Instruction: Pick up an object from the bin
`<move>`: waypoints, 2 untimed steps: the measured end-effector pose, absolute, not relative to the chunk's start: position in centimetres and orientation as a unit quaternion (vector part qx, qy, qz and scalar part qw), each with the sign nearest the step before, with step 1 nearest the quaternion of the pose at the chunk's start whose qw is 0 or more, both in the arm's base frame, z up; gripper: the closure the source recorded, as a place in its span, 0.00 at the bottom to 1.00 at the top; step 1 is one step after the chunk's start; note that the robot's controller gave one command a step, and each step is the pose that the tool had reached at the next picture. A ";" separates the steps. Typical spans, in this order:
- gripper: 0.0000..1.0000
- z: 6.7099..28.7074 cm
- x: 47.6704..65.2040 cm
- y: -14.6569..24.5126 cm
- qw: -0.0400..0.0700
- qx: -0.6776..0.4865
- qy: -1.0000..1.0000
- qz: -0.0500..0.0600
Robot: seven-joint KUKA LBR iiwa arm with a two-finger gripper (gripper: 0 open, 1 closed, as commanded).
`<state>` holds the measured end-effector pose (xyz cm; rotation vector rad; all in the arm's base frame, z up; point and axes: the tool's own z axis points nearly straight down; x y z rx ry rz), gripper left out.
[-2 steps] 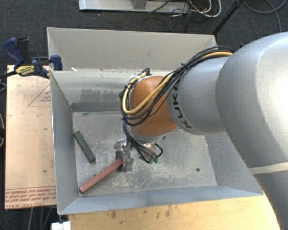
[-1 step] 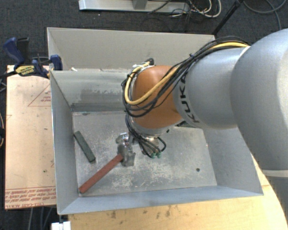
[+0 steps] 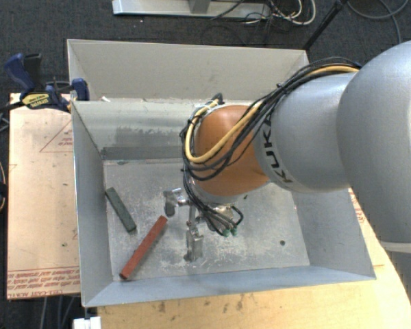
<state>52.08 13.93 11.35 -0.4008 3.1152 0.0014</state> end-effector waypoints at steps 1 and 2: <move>0.00 10.3 51.4 13.7 -0.001 -0.135 0.991 0.000; 0.00 8.8 53.4 16.8 0.002 -0.118 0.993 0.000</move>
Offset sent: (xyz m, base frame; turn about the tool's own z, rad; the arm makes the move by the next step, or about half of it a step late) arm 0.0282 0.0624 -0.0435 0.0485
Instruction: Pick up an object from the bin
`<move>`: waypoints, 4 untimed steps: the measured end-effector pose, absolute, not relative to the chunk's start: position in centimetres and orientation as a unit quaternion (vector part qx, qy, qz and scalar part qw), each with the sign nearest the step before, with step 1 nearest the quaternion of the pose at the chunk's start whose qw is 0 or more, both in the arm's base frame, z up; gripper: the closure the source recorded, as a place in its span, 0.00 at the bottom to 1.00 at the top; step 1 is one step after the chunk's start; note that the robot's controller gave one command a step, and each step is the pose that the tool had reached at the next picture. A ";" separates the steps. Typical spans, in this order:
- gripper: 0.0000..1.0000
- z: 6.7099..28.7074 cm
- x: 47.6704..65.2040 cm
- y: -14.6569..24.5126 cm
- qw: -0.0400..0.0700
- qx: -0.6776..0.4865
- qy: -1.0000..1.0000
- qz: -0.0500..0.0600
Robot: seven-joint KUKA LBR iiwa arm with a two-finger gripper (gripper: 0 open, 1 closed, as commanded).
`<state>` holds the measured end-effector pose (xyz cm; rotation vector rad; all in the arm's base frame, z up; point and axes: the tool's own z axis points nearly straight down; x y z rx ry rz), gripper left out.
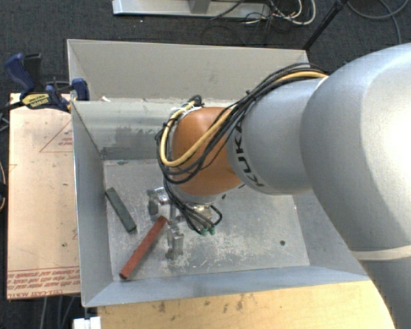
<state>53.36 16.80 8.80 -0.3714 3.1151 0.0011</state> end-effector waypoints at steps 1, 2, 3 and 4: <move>1.00 7.0 54.8 19.1 0.001 -0.115 0.993 0.001; 1.00 7.0 54.8 19.1 0.001 -0.114 0.993 0.001; 1.00 11.2 54.1 19.0 -0.003 -0.117 0.993 0.000; 1.00 12.7 54.1 19.0 -0.002 -0.118 0.993 0.000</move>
Offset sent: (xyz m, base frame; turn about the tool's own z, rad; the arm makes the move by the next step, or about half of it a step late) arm 0.0000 0.0000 0.0000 0.0000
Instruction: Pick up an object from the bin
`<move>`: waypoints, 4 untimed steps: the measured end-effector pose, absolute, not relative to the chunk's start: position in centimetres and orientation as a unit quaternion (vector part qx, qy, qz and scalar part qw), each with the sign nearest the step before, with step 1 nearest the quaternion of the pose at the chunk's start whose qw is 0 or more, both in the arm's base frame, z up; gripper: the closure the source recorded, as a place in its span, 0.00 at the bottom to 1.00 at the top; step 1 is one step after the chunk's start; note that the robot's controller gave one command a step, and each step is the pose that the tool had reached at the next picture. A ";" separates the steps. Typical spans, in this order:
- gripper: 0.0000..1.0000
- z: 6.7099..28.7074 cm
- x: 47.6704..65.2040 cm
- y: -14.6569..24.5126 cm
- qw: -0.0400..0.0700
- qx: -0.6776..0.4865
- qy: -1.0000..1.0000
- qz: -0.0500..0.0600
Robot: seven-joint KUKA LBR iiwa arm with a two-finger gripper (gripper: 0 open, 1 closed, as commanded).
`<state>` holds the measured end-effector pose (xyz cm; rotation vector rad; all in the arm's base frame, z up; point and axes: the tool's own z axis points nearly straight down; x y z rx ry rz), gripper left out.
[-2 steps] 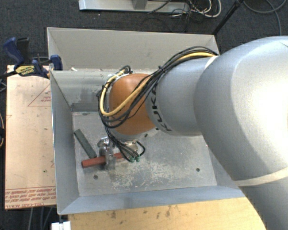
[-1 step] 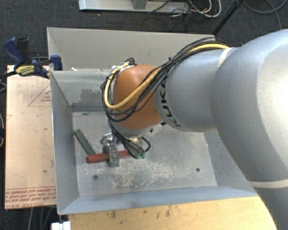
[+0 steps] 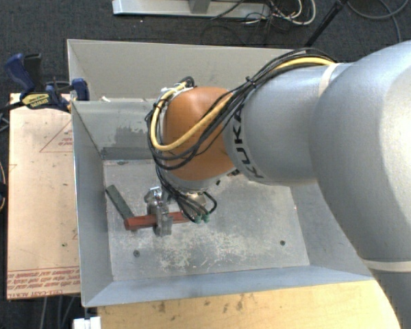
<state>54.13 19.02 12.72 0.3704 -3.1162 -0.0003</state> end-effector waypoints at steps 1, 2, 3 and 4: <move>1.00 11.1 54.0 20.6 -0.006 0.116 -0.993 -0.002; 1.00 24.3 51.5 20.2 -0.003 0.157 -0.988 -0.001; 1.00 24.1 51.4 20.2 -0.001 0.157 -0.988 -0.001; 0.00 17.7 48.2 21.4 0.001 0.117 -0.993 0.000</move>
Offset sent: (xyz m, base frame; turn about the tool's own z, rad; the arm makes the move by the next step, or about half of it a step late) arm -0.0280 0.0110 0.1142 -0.0793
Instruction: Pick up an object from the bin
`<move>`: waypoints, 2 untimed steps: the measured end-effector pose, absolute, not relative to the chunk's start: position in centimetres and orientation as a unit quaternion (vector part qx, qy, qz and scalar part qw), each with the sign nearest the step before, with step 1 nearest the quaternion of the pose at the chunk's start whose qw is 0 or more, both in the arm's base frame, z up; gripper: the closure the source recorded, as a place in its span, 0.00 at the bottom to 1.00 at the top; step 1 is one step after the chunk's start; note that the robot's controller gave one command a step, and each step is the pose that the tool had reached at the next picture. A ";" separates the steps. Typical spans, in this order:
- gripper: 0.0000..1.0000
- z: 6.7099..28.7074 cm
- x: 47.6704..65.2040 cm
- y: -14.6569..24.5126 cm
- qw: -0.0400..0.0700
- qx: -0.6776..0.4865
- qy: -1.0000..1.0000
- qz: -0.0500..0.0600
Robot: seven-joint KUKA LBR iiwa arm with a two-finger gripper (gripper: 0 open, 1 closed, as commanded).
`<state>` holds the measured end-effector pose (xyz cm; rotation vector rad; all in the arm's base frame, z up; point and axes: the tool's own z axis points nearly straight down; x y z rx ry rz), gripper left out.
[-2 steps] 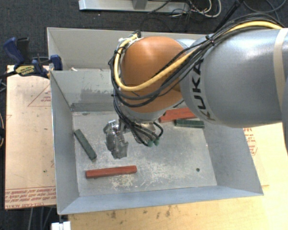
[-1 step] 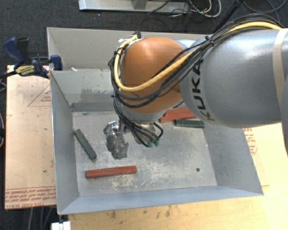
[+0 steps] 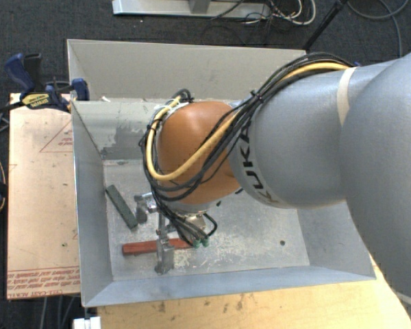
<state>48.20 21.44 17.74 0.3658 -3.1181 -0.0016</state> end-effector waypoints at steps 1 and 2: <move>0.00 17.8 48.3 21.4 0.000 0.116 -0.993 0.000; 1.00 7.0 52.1 19.6 -0.001 0.152 -0.988 -0.001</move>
Offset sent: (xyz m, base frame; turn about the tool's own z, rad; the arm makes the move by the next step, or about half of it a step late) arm 0.0387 -0.0186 -0.1074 -0.0737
